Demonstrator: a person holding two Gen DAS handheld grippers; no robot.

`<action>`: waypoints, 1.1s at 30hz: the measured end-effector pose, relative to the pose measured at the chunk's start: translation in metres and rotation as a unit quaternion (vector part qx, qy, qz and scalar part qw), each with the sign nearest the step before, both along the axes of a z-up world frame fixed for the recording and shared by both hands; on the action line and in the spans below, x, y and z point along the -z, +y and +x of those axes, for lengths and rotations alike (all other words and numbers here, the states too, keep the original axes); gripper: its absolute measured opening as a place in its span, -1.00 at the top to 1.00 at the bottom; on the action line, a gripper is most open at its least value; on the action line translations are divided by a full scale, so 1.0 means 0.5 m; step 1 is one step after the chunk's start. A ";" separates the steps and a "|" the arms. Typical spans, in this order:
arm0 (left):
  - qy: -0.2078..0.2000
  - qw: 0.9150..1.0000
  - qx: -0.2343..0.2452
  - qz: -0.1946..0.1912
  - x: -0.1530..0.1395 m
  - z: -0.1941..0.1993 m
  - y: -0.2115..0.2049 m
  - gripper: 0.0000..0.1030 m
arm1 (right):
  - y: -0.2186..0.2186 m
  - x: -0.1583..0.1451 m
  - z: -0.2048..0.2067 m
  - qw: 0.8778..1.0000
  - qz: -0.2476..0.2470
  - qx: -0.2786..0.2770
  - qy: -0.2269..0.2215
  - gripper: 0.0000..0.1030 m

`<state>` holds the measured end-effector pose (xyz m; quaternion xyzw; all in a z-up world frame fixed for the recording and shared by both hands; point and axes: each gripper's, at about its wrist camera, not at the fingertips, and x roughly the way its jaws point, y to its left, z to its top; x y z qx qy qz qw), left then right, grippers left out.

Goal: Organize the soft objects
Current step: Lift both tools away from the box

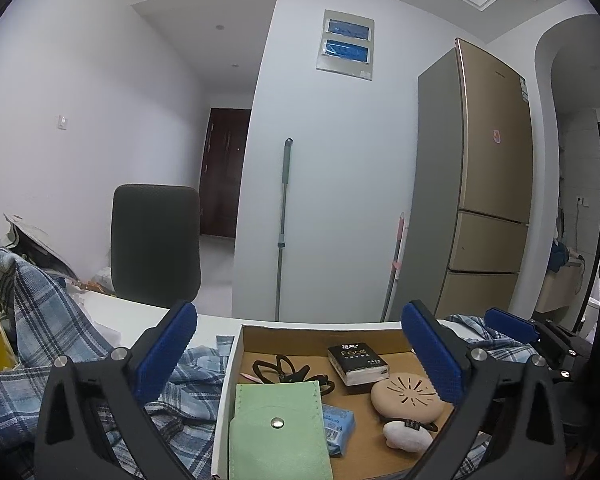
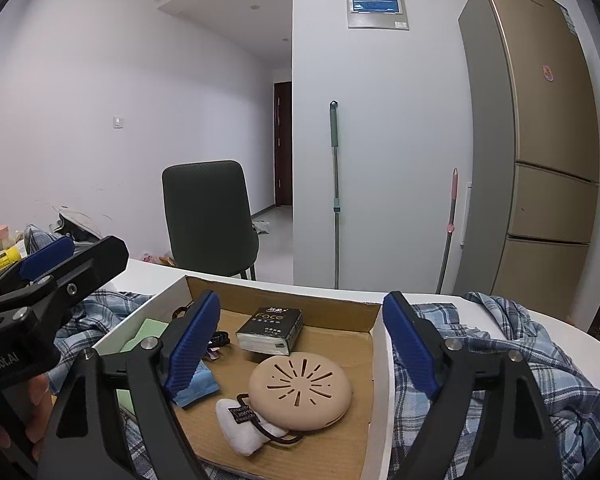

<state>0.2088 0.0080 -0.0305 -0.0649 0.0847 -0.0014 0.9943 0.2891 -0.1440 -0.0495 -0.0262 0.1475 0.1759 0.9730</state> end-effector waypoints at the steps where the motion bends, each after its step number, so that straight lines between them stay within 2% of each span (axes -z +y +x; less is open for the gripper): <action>1: -0.006 1.000 -0.005 0.012 -0.002 -0.003 -0.005 -1.00 | -0.001 0.000 0.000 1.000 0.000 0.000 0.001 -0.62; 4: -0.024 0.999 0.012 0.042 -0.025 -0.019 -0.025 -1.00 | -0.003 -0.005 0.001 1.000 -0.001 0.012 -0.001 -0.62; 8: -0.047 0.998 0.024 0.038 -0.082 -0.055 -0.035 -1.00 | -0.019 -0.040 -0.006 1.000 0.014 0.012 0.002 -0.62; 11: -0.068 0.996 0.017 0.060 -0.132 -0.098 -0.050 -1.00 | -0.035 -0.095 -0.043 0.999 0.030 0.007 -0.030 -0.62; 14: -0.082 0.993 0.009 0.082 -0.174 -0.144 -0.058 -1.00 | -0.037 -0.143 -0.090 0.998 0.013 -0.002 -0.055 -0.62; 18: -0.081 0.993 0.020 0.084 -0.206 -0.209 -0.055 -1.00 | -0.041 -0.177 -0.150 0.998 0.011 -0.011 -0.056 -0.65; 23: -0.060 0.995 0.031 0.071 -0.219 -0.275 -0.046 -1.00 | -0.044 -0.197 -0.223 0.998 0.019 -0.027 -0.050 -0.66; 26: -0.054 0.995 0.032 0.071 -0.211 -0.315 -0.038 -1.00 | -0.046 -0.195 -0.261 0.998 0.028 -0.029 -0.049 -0.76; 33: -0.041 0.997 0.026 0.068 -0.167 -0.357 -0.011 -1.00 | -0.059 -0.160 -0.278 0.999 0.033 -0.025 -0.029 -0.86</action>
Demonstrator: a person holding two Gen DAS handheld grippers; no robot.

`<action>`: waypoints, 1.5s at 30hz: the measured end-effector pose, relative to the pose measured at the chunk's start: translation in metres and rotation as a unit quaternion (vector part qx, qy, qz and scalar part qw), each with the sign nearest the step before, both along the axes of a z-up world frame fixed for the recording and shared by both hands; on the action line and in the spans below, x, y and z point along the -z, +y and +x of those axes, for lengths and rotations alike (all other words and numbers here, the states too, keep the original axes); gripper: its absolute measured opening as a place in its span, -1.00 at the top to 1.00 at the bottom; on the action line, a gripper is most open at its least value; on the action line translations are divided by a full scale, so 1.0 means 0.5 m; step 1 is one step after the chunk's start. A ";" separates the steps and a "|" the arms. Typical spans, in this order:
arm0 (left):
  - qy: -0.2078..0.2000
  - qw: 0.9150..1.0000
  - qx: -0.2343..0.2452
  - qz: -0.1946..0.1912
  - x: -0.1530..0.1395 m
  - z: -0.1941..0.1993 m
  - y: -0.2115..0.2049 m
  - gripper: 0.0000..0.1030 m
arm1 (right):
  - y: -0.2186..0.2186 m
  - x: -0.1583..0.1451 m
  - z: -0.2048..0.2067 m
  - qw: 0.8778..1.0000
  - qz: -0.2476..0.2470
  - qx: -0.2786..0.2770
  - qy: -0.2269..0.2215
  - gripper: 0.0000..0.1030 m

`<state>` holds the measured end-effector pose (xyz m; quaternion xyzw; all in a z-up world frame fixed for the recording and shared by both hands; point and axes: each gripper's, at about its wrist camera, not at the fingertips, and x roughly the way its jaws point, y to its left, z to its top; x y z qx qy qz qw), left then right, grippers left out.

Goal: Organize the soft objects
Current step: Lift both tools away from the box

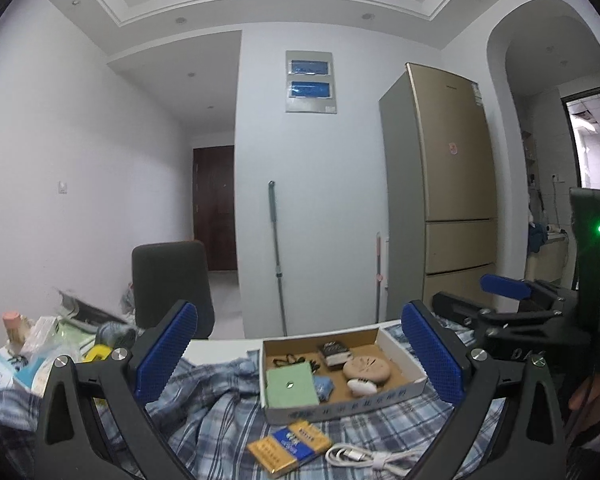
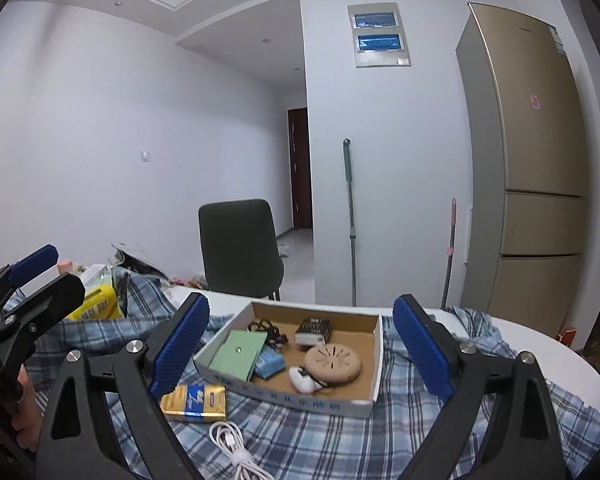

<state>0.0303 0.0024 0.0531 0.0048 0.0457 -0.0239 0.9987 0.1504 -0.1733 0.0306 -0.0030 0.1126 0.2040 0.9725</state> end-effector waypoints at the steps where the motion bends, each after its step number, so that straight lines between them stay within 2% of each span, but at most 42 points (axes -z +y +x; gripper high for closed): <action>1: 0.006 1.000 -0.002 -0.004 0.010 0.001 0.005 -1.00 | 0.000 0.005 -0.003 1.000 -0.004 -0.001 0.001 -0.90; 4: 0.042 0.999 0.000 -0.025 0.039 0.015 0.021 -1.00 | 0.007 0.027 -0.008 1.000 -0.023 -0.009 0.008 -0.97; 7: 0.056 0.998 -0.008 -0.036 0.064 0.024 0.033 -1.00 | 0.016 0.048 -0.014 0.999 -0.039 -0.019 0.011 -0.99; 10: 0.074 0.997 -0.008 -0.028 0.090 0.037 0.036 -1.00 | 0.027 0.073 -0.010 0.998 -0.051 -0.029 0.025 -0.99; 13: 0.098 0.995 0.004 -0.022 0.108 0.047 0.034 -1.00 | 0.037 0.100 0.007 0.996 -0.064 -0.029 0.058 -0.99; 16: 0.114 0.993 0.012 -0.026 0.118 0.055 0.038 -1.00 | 0.049 0.122 0.031 0.990 -0.101 0.004 0.097 -0.99; 21: 0.141 0.989 0.014 -0.033 0.132 0.071 0.041 -1.00 | 0.041 0.146 0.053 0.987 -0.092 -0.015 0.134 -0.99; 29: 0.144 0.988 0.024 -0.041 0.126 0.069 0.049 -1.00 | 0.046 0.149 0.055 0.985 -0.093 -0.030 0.144 -0.99; 33: 0.119 0.992 0.021 -0.032 0.105 0.052 0.044 -1.00 | 0.054 0.130 0.056 0.984 -0.110 -0.030 0.139 -0.99; 36: 0.144 0.989 0.029 -0.033 0.100 0.063 0.048 -1.00 | 0.067 0.110 0.056 0.979 -0.133 -0.049 0.143 -0.99; 39: 0.163 0.985 0.029 -0.044 0.105 0.075 0.065 -1.00 | 0.080 0.113 0.060 0.972 -0.131 -0.083 0.176 -0.98; 41: 0.179 0.981 0.040 -0.057 0.108 0.083 0.079 -1.00 | 0.094 0.131 0.069 0.963 -0.132 -0.109 0.209 -0.84; 43: 0.193 0.978 0.032 -0.066 0.113 0.091 0.091 -1.00 | 0.107 0.155 0.079 0.954 -0.141 -0.121 0.236 -0.58; 45: 0.203 0.977 0.030 -0.066 0.115 0.096 0.096 -1.00 | 0.120 0.185 0.089 0.943 -0.155 -0.130 0.264 -0.50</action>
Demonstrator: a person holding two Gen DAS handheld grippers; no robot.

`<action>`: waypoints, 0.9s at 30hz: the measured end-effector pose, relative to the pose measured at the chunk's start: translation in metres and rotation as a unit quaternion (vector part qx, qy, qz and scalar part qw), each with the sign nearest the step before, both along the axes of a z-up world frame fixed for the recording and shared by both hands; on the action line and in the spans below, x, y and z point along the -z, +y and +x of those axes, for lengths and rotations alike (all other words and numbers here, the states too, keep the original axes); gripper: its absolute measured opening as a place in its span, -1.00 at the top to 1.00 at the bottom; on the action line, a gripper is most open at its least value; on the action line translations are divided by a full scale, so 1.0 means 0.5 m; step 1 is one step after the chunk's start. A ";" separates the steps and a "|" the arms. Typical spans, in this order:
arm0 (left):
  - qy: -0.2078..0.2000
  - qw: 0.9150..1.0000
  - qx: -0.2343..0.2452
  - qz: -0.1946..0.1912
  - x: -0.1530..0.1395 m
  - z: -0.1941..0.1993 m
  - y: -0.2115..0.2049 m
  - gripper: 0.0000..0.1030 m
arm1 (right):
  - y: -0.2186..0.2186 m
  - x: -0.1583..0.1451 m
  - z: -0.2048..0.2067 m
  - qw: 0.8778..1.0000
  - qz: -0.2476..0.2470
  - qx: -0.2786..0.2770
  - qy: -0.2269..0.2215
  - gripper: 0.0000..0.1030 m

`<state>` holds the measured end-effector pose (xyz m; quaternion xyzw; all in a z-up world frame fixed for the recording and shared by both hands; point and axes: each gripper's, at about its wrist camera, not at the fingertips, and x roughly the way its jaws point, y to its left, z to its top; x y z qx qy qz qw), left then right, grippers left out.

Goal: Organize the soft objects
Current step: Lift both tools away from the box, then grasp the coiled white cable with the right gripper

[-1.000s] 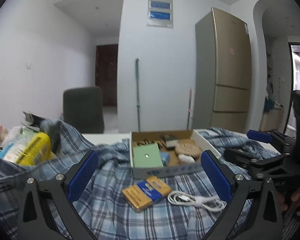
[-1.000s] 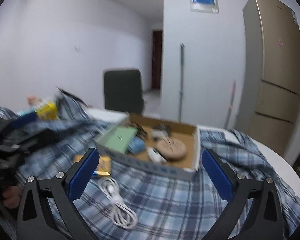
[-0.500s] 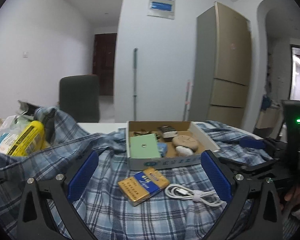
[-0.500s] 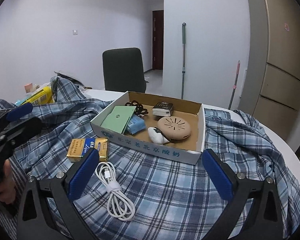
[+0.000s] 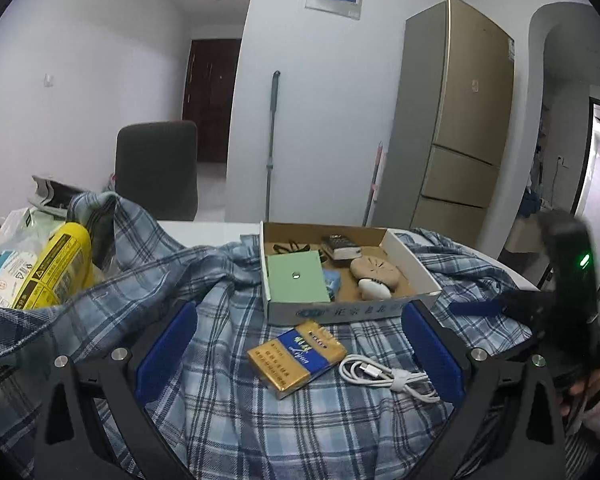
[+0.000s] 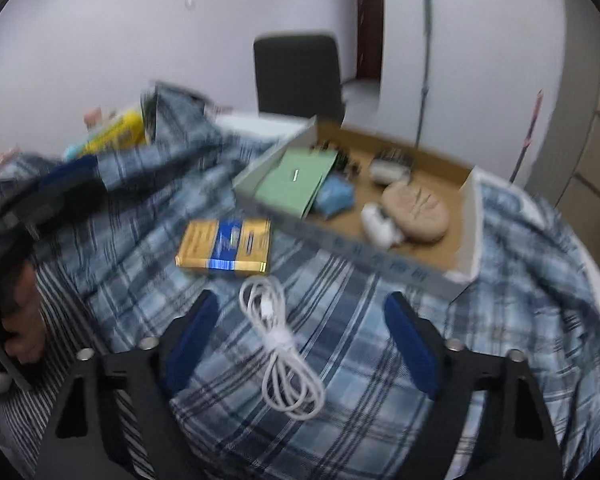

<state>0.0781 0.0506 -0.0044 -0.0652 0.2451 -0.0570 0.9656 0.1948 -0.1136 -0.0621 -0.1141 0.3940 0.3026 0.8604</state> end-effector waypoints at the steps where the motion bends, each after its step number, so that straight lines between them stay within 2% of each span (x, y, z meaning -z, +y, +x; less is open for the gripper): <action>1: 0.005 1.000 -0.002 0.006 0.002 0.003 0.000 -1.00 | 0.005 0.015 0.003 1.000 -0.007 -0.003 0.010 -0.46; 4: 0.014 1.000 0.000 0.022 0.007 0.009 -0.006 -1.00 | 0.019 0.051 0.010 0.999 -0.033 -0.011 0.029 -0.26; 7: 0.027 0.999 0.006 0.018 0.012 0.013 -0.006 -1.00 | 0.025 0.074 0.019 0.997 -0.041 -0.021 0.059 -0.04; 11: 0.028 1.000 0.012 0.008 0.013 0.012 -0.002 -1.00 | 0.010 0.086 0.019 0.995 -0.042 -0.023 0.092 -0.02; 15: 0.025 0.999 0.029 -0.014 0.010 0.010 0.000 -1.00 | 0.005 0.090 0.002 0.993 -0.058 -0.035 0.093 -0.02; 17: 0.025 0.999 0.030 -0.004 0.010 0.011 -0.006 -1.00 | 0.008 0.092 -0.004 0.993 -0.065 -0.039 0.088 0.13; 18: 0.023 0.999 0.028 0.003 0.011 0.010 -0.010 -1.00 | 0.008 0.091 -0.005 0.993 -0.069 -0.036 0.084 0.29; 21: 0.024 0.999 0.024 0.020 0.018 0.012 -0.024 -1.00 | 0.004 0.091 -0.009 0.994 -0.063 -0.032 0.082 0.42; 24: 0.036 0.998 0.034 0.027 0.027 0.019 -0.034 -1.00 | -0.004 0.087 -0.011 0.995 -0.051 -0.028 0.082 0.46; 27: 0.042 0.998 0.040 0.038 0.024 0.024 -0.039 -1.00 | -0.022 0.068 -0.021 0.997 -0.034 -0.019 0.061 0.49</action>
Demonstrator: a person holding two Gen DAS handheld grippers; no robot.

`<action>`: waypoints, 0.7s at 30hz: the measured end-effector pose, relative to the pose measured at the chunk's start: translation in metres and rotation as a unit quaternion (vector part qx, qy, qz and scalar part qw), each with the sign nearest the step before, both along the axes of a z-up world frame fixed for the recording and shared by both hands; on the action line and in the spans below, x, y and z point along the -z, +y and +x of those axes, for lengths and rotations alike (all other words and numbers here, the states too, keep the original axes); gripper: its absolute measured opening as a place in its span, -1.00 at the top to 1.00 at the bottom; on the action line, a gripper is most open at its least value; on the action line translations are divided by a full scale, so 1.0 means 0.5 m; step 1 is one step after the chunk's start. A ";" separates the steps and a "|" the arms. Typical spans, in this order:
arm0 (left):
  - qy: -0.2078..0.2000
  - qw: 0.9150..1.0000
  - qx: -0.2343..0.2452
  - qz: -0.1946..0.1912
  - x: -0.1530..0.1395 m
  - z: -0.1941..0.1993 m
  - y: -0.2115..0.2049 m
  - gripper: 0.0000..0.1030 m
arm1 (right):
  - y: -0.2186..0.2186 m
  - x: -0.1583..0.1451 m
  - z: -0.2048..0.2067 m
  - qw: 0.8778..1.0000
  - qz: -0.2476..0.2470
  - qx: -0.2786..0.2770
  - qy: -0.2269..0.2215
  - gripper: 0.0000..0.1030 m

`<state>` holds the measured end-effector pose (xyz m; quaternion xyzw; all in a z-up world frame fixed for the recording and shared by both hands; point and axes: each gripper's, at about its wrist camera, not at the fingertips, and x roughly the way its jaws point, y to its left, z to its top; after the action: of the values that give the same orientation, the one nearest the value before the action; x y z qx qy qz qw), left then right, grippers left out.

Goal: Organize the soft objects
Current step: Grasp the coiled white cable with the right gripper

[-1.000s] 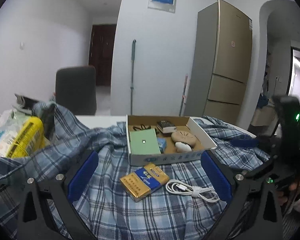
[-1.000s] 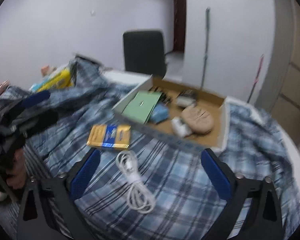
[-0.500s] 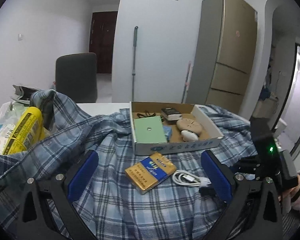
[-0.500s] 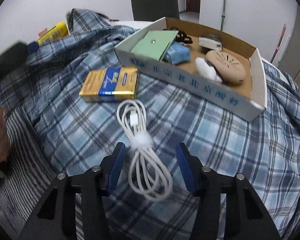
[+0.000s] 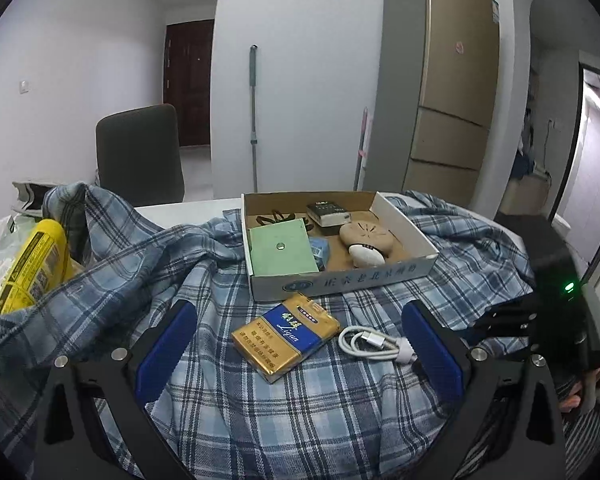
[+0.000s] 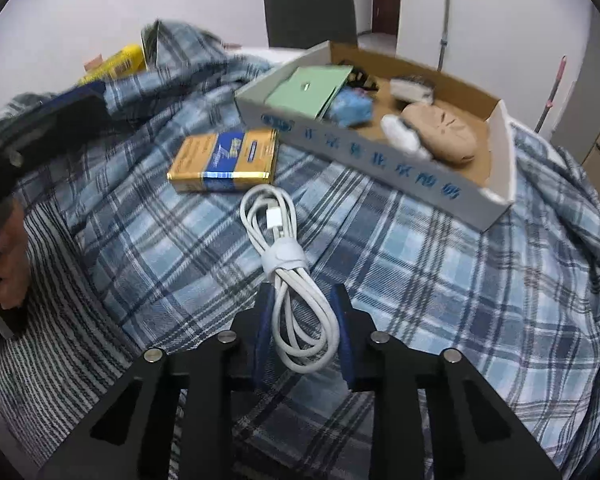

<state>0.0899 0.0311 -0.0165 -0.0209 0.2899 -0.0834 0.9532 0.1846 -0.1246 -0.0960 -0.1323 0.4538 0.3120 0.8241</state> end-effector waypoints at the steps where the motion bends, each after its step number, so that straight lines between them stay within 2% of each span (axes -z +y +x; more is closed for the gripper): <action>1: 0.005 1.000 0.000 0.007 -0.002 0.004 -0.002 -1.00 | -0.004 -0.006 -0.001 1.000 0.006 0.004 -0.007 0.50; 2: 0.017 1.000 -0.004 0.020 -0.002 0.011 -0.005 -1.00 | -0.012 -0.016 -0.002 1.000 0.014 0.012 -0.016 0.51; 4: 0.053 0.996 -0.008 0.075 -0.001 0.034 -0.020 -1.00 | -0.026 -0.033 -0.002 0.998 0.034 0.029 -0.034 0.51; 7: 0.067 0.991 0.008 0.115 -0.005 0.049 -0.030 -1.00 | -0.048 -0.060 -0.005 0.993 0.069 0.058 -0.076 0.52; 9: 0.077 0.988 0.031 0.130 -0.003 0.061 -0.035 -1.00 | -0.061 -0.074 -0.008 0.989 0.085 0.069 -0.102 0.52; 11: 0.102 0.984 0.056 0.137 0.007 0.080 -0.040 -1.00 | -0.065 -0.081 -0.008 0.988 0.080 0.074 -0.109 0.52; 12: 0.119 0.982 0.068 0.131 0.013 0.093 -0.041 -0.98 | -0.067 -0.080 -0.005 0.989 0.072 0.075 -0.105 0.52; 15: 0.149 0.978 0.079 0.122 0.026 0.116 -0.043 -0.81 | -0.059 -0.061 0.008 0.996 0.048 0.046 -0.055 0.51; 18: 0.145 0.977 0.083 0.133 0.028 0.117 -0.057 -0.81 | -0.059 -0.035 0.015 0.999 0.035 0.029 -0.009 0.50; 21: 0.150 0.976 0.095 0.124 0.028 0.114 -0.063 -0.81 | -0.050 -0.022 0.009 1.000 0.011 0.008 -0.003 0.45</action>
<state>0.1467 -0.0006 -0.0303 0.1131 0.4385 -0.1329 0.8816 0.1891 -0.1496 -0.0851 -0.1203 0.4486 0.3103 0.8295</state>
